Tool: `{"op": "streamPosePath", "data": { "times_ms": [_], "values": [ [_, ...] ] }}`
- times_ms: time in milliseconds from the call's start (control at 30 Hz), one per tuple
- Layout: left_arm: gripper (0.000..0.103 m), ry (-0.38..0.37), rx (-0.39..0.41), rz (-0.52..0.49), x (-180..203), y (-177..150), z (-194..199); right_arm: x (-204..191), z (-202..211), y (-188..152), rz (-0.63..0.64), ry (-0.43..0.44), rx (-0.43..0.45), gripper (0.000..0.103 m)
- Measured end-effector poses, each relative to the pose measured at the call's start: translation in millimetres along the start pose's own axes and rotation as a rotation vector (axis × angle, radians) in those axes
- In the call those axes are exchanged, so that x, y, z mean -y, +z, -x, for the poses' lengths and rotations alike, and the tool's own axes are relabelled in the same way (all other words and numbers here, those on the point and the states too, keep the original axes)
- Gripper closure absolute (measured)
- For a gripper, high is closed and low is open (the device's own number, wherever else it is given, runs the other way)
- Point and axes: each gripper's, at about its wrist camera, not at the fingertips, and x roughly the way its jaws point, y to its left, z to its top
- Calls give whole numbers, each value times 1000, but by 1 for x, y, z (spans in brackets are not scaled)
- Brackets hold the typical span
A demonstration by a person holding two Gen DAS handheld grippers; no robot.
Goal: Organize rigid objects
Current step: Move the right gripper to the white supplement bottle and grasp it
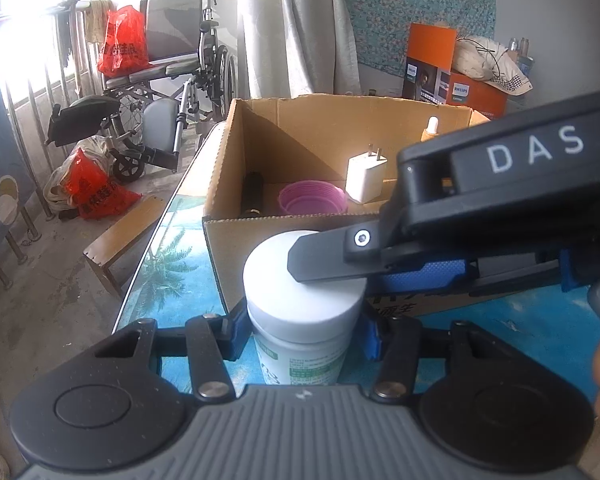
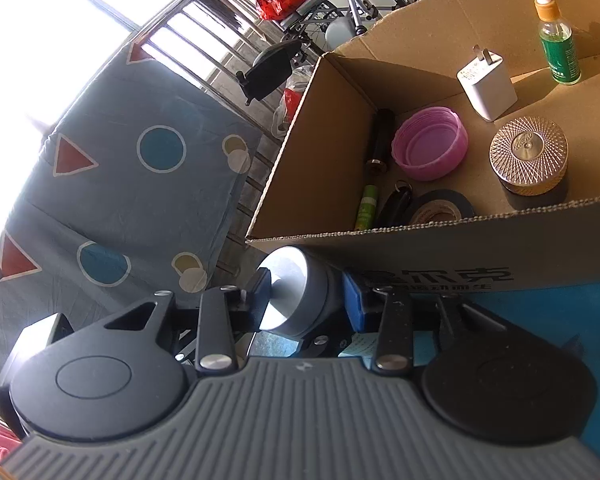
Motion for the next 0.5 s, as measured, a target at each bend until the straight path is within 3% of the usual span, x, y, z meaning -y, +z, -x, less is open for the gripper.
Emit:
{"op": "streamPosePath", "data": {
  "times_ms": [500],
  "values": [
    [49, -59, -3, -64, 30, -2, 0, 18, 37, -8, -36, -42, 45, 64]
  ]
}}
